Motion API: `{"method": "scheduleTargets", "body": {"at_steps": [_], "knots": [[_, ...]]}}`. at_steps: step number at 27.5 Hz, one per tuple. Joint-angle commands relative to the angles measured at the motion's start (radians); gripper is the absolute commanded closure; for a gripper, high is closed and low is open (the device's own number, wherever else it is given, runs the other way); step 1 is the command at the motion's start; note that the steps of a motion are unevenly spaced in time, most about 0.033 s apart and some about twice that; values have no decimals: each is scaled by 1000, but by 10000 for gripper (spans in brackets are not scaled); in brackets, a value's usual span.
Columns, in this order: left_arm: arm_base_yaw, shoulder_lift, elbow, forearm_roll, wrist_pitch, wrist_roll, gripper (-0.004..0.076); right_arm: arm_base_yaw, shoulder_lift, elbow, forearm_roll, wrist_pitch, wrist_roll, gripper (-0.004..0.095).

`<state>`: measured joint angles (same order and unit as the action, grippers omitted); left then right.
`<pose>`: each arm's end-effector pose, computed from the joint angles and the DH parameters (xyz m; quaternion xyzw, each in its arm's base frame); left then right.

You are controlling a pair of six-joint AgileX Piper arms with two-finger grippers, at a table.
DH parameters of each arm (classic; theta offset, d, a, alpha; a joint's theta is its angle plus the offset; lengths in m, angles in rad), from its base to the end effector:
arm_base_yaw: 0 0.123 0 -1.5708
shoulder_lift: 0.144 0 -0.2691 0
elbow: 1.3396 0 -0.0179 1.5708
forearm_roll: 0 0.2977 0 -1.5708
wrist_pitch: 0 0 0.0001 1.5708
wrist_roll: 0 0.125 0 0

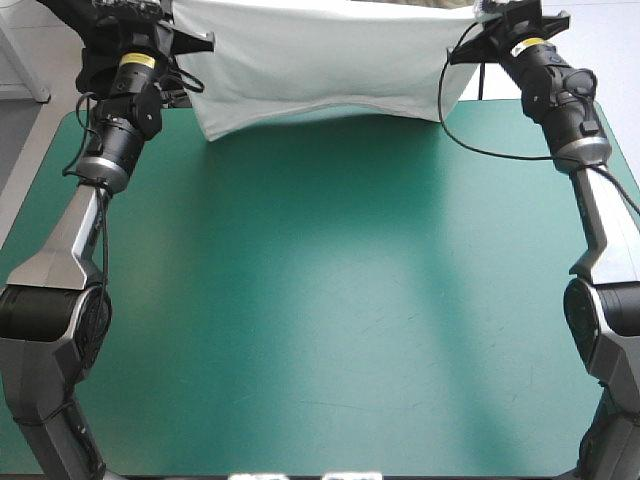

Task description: Fold the cloth

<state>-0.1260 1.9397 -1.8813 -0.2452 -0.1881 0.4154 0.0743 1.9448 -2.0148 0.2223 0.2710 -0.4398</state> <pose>0.5476 -0.0637 0.4100 0.0766 0.6240 0.0331 0.7770 0.5465 0.0481 0.4076 -0.1305 0.7325 -0.0285 0.6676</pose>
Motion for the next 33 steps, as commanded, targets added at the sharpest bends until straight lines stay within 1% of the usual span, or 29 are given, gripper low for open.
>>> {"method": "scheduleTargets", "body": {"at_steps": [1, 3, 5, 7, 8, 10, 12, 16, 18, 21, 24, 27, 29, 33], "knots": [[2, -51, 91, -15, -37, -60, 741, 7, -43, 37, 38, 8, -63, 926], [2, -57, 149, -19, 4, -63, 741, 7, -43, 93, 74, 52, -98, 926], [2, -73, 217, -19, 121, -75, 741, 7, -48, 157, 130, 124, -120, 926], [2, -96, 249, -19, 285, -81, 741, 5, -55, 215, 162, 241, -120, 926], [4, -105, 249, -19, 375, -81, 741, 5, -59, 233, 176, 320, -111, 926], [6, -130, 249, -14, 565, -81, 741, 5, -59, 248, 177, 453, -76, 926], [6, -147, 249, 9, 712, -81, 741, 5, -61, 258, 166, 520, -60, 924], [6, -162, 249, 82, 979, -91, 741, -7, -71, 259, 108, 654, -17, 924], [6, -163, 249, 130, 1081, -100, 741, -13, -84, 260, 90, 709, -7, 925], [6, -164, 249, 151, 1172, -100, 741, -22, -117, 281, 74, 775, -3, 924], [6, -164, 249, 147, 1243, -100, 741, -22, -170, 343, 41, 787, 19, 924], [6, -166, 249, 141, 1306, -100, 741, -22, -237, 459, 16, 763, 27, 919], [6, -174, 251, 134, 1328, -100, 741, -22, -293, 556, 16, 730, 27, 919], [6, -210, 291, 98, 1341, -91, 741, -22, -406, 733, 16, 644, 27, 919]]}}
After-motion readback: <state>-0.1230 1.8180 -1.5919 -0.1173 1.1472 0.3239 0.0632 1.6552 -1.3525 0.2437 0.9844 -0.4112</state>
